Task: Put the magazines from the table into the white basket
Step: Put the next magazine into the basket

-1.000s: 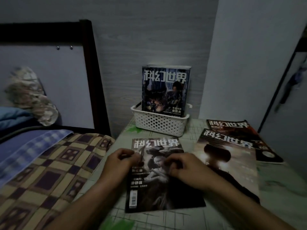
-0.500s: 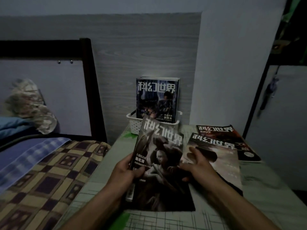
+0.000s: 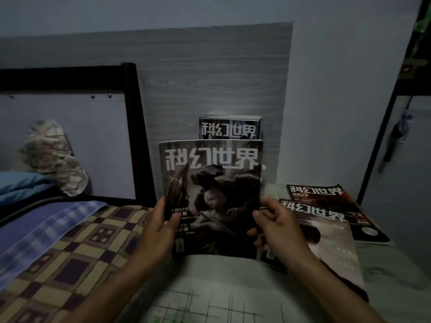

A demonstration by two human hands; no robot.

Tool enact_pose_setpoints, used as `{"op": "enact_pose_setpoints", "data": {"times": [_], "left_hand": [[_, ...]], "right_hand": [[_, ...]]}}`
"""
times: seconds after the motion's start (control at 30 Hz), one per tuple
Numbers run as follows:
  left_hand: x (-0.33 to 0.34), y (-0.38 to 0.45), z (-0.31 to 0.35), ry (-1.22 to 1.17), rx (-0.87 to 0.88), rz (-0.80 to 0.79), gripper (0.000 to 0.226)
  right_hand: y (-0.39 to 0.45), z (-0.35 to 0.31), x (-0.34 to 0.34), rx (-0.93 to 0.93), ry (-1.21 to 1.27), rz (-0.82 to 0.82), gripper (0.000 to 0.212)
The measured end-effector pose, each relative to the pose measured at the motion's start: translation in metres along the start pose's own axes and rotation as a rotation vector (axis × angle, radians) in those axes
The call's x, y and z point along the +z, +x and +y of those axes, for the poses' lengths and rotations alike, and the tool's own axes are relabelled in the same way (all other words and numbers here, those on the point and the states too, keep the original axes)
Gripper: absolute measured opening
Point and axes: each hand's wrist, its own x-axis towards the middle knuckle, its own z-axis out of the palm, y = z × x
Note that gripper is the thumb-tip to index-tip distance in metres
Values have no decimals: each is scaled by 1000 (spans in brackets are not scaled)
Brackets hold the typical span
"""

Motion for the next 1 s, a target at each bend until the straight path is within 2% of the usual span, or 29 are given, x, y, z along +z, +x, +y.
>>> {"op": "enact_pose_setpoints", "data": {"times": [0.13, 0.23, 0.37, 0.47, 0.63, 0.73, 0.83, 1.0], "left_hand": [[8, 4, -12, -37, 56, 110, 32], [14, 23, 2, -108, 95, 164, 40], [23, 92, 44, -65, 255, 179, 40], [37, 152, 61, 25, 282, 222, 32], [67, 208, 28, 232, 255, 291, 18], [79, 216, 0, 209, 248, 274, 18], [85, 217, -20, 217, 320, 304, 20], [85, 215, -25, 100, 391, 397, 19]], "right_hand": [[7, 10, 0, -38, 8, 32, 33], [25, 0, 0, -126, -21, 97, 22], [83, -38, -7, -268, -32, 186, 7], [132, -56, -3, -317, -65, 278, 5], [187, -32, 4, -333, -157, 415, 3], [198, -8, 1, -294, -84, 396, 4], [200, 11, 1, -289, -8, 379, 8], [204, 2, 11, -489, 82, 375, 5]]}}
